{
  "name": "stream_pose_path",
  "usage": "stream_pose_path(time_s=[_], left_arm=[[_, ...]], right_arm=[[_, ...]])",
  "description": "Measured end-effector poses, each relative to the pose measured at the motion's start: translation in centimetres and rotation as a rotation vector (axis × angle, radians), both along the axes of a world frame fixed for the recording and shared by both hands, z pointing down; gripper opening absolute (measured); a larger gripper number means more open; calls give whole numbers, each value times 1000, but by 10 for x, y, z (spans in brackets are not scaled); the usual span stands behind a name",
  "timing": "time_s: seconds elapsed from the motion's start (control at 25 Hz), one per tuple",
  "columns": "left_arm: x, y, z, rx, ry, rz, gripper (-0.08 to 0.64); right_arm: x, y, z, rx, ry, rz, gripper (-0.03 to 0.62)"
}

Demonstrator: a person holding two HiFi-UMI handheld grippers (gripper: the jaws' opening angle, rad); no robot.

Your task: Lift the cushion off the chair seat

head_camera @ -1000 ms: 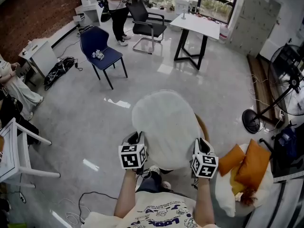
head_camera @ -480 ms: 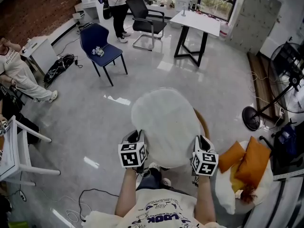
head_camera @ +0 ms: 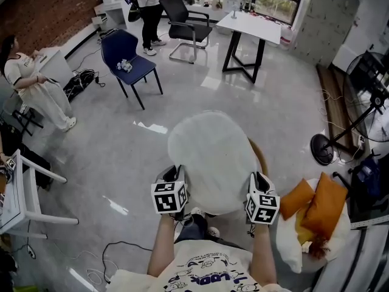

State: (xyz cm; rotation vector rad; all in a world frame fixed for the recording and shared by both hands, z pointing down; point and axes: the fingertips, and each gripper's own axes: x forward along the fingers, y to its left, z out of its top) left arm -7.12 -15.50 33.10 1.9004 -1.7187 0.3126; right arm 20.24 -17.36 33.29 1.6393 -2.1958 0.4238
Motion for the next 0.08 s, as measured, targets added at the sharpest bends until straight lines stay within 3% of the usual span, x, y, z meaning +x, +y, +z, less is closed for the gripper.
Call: stream_pose_path(time_s=[0.08], left_arm=[[2,1,-1,-1,0,1,54]], right_arm=[[2,1,-1,-1,1,1,64]])
